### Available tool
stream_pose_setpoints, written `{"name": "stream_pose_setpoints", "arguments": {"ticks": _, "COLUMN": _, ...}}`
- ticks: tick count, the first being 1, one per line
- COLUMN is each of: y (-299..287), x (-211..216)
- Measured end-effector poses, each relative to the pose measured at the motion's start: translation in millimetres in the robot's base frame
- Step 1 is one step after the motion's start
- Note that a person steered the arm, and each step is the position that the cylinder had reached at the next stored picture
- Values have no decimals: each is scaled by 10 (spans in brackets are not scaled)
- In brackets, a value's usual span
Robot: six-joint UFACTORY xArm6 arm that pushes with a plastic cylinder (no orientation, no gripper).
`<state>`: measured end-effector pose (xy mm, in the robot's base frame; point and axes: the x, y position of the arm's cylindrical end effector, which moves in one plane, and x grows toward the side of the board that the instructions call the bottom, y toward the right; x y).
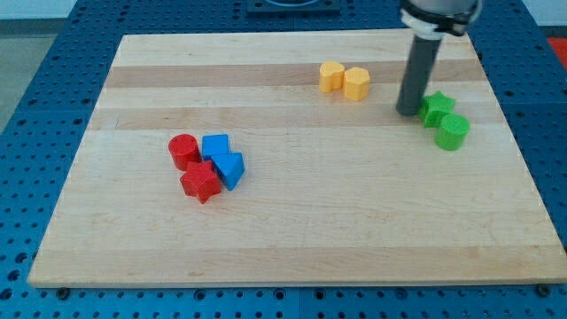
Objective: Put the yellow hexagon to the left of the green star
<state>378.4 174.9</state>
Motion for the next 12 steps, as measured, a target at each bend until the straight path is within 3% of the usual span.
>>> {"name": "stream_pose_setpoints", "arguments": {"ticks": 1, "y": 99, "x": -10}}
{"name": "stream_pose_setpoints", "arguments": {"ticks": 4, "y": -343, "x": -997}}
{"name": "stream_pose_setpoints", "arguments": {"ticks": 5, "y": -752, "x": -880}}
{"name": "stream_pose_setpoints", "arguments": {"ticks": 6, "y": -980, "x": -392}}
{"name": "stream_pose_setpoints", "arguments": {"ticks": 7, "y": -934, "x": -197}}
{"name": "stream_pose_setpoints", "arguments": {"ticks": 9, "y": -1471, "x": -179}}
{"name": "stream_pose_setpoints", "arguments": {"ticks": 10, "y": -1501, "x": 1}}
{"name": "stream_pose_setpoints", "arguments": {"ticks": 12, "y": -972, "x": 126}}
